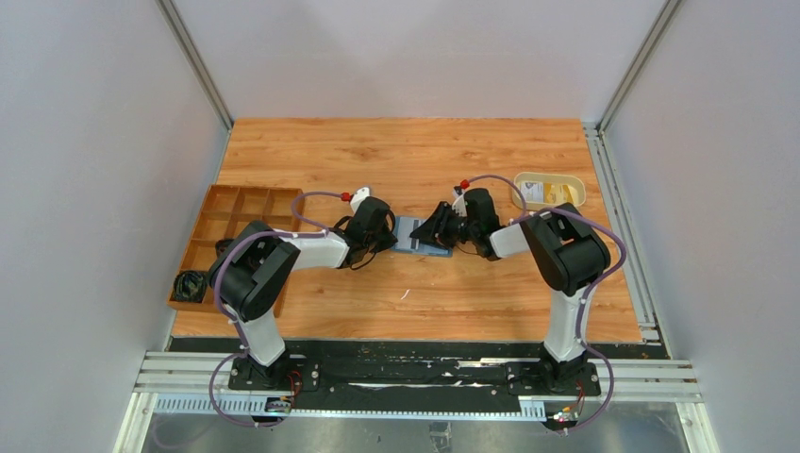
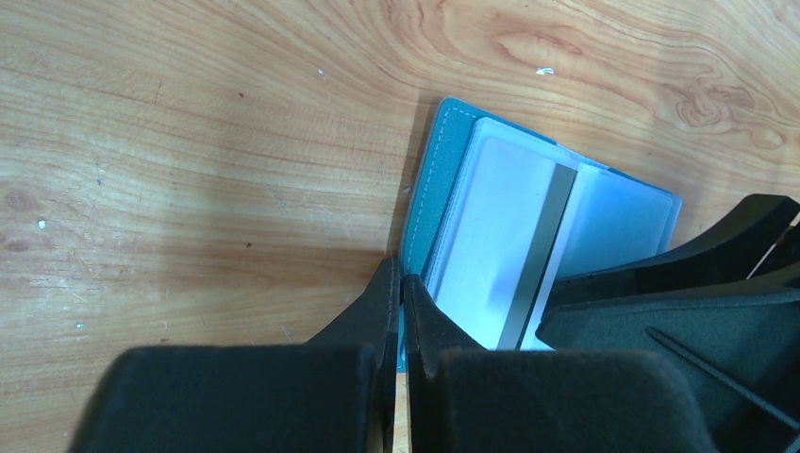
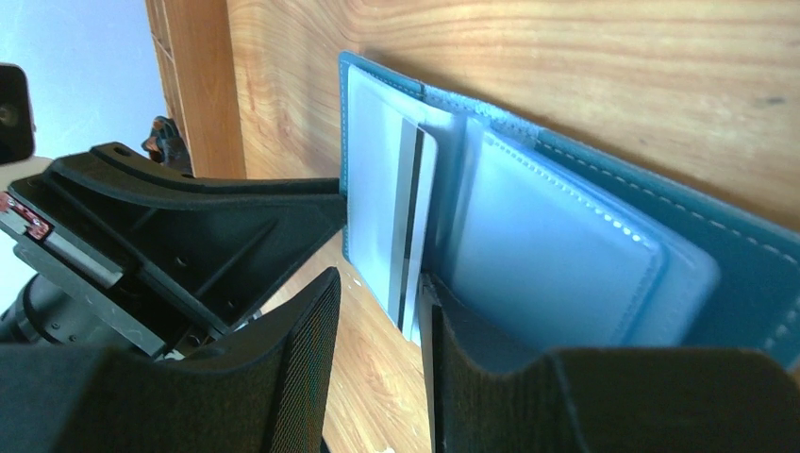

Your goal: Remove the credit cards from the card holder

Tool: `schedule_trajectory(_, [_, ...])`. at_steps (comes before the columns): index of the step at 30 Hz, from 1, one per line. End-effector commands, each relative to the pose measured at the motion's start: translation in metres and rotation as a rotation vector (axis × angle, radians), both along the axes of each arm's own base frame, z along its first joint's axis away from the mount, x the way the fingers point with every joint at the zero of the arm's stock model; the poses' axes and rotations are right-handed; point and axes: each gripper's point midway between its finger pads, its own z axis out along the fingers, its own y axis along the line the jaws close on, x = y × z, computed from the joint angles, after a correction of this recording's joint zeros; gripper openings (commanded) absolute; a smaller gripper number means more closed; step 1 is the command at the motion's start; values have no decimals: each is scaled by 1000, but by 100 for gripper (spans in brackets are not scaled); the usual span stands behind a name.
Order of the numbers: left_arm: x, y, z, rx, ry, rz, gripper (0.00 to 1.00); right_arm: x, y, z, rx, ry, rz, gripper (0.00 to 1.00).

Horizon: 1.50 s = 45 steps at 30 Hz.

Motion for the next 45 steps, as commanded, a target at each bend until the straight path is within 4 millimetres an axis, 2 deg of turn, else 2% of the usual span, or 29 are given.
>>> schedule_trajectory(1, [-41, 24, -49, 133, 162, -29, 0, -9, 17, -12, 44, 69, 9, 41])
schedule_trajectory(9, [-41, 25, -49, 135, 162, -27, 0, -5, 27, 22, 161, 36, 13, 34])
schedule_trajectory(13, [-41, 25, -49, 135, 159, -29, 0, -2, 30, 30, 183, 26, 20, 32])
schedule_trajectory(33, [-41, 26, -48, 142, 161, -26, 0, 1, -3, 28, 197, 32, -30, 29])
schedule_trajectory(36, [-41, 26, -49, 145, 162, -25, 0, 1, -6, 27, 199, 31, -32, 26])
schedule_trajectory(43, [-39, 25, -48, 147, 160, -28, 0, 4, -18, 25, 208, 30, -51, 7])
schedule_trajectory(45, [-39, 25, -48, 147, 162, -29, 0, 4, -21, 25, 208, 31, -52, 7])
